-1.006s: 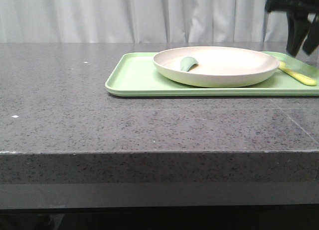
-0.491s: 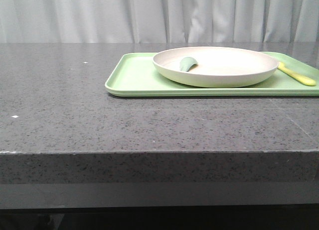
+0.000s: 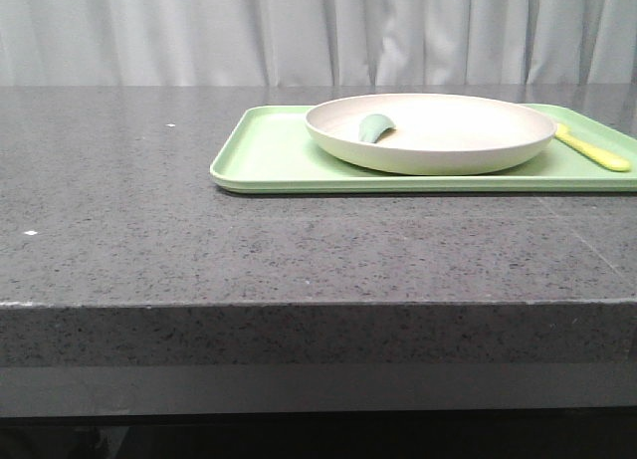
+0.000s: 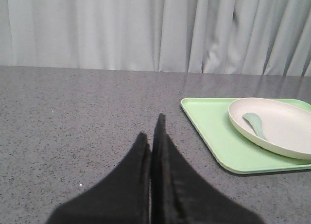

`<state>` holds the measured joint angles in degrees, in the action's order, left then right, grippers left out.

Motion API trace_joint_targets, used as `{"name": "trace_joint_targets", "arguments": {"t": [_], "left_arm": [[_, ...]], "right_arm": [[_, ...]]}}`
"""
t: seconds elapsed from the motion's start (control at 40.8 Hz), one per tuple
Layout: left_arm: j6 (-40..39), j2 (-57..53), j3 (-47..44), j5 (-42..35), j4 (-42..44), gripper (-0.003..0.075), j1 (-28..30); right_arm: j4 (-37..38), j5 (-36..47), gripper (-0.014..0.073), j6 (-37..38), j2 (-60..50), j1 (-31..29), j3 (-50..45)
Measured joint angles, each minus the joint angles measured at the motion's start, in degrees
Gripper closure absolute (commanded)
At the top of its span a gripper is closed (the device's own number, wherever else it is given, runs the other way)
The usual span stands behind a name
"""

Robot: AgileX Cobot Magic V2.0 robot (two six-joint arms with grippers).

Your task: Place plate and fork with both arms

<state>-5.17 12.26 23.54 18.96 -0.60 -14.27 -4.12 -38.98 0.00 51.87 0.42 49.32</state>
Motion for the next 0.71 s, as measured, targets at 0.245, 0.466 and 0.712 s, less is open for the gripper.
{"name": "trace_joint_targets", "arguments": {"t": [0.245, 0.466, 0.712], "left_arm": [[0.0, 0.0, 0.0, 0.0, 0.0, 0.0738, 0.0], [0.0, 0.0, 0.0, 0.0, 0.0, 0.0738, 0.0], [0.0, 0.0, 0.0, 0.0, 0.0, 0.0738, 0.0]], "right_arm": [[0.0, 10.7, 0.0713, 0.0, -21.8, 0.0, -19.9], [0.0, 16.6, 0.0713, 0.0, -41.2, 0.0, -29.1], [0.0, 18.9, 0.0713, 0.0, -48.5, 0.0, -30.1]]}}
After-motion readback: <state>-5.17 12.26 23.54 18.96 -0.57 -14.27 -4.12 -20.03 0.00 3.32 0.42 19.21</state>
